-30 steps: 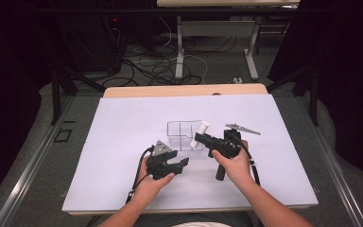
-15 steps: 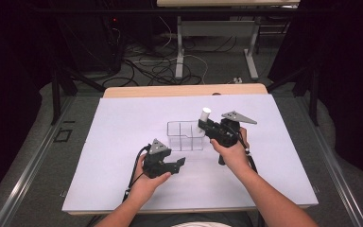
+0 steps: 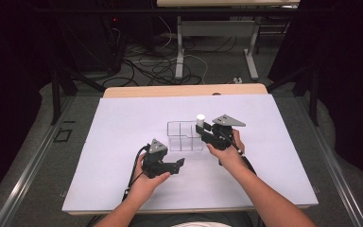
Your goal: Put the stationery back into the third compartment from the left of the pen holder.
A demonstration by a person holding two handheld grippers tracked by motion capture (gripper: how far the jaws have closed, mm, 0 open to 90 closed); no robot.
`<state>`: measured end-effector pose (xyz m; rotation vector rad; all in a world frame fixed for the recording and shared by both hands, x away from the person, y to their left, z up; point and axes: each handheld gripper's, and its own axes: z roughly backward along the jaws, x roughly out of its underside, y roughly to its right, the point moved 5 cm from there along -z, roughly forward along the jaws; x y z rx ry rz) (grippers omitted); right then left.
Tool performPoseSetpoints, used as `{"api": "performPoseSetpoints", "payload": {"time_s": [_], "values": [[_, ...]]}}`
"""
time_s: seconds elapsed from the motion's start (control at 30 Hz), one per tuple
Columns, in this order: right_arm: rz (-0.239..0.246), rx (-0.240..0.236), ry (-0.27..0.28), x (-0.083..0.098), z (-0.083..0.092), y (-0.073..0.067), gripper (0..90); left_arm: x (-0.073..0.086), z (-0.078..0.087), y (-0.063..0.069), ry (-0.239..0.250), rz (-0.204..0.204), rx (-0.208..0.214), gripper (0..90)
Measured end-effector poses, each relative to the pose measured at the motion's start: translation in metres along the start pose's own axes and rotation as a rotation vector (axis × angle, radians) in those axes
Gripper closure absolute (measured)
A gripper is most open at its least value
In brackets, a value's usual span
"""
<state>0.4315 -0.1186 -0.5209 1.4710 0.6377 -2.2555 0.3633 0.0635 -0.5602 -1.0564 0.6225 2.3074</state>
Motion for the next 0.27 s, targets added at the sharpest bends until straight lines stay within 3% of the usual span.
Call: {"api": "performPoseSetpoints", "payload": {"time_s": [0.07,0.13,0.27], "values": [[0.008,-0.004,0.006,0.001,0.002,0.002,52.2,-0.001,0.001,-0.001,0.004,0.002,-0.002,20.6],[0.024,-0.010,0.015,0.001,0.008,0.003,46.5,-0.001,0.002,-0.001,0.006,0.021,-0.003,19.4],[0.042,-0.029,0.046,-0.001,0.024,0.004,32.4,-0.002,0.003,-0.002,0.009,0.015,-0.011,16.8]]}}
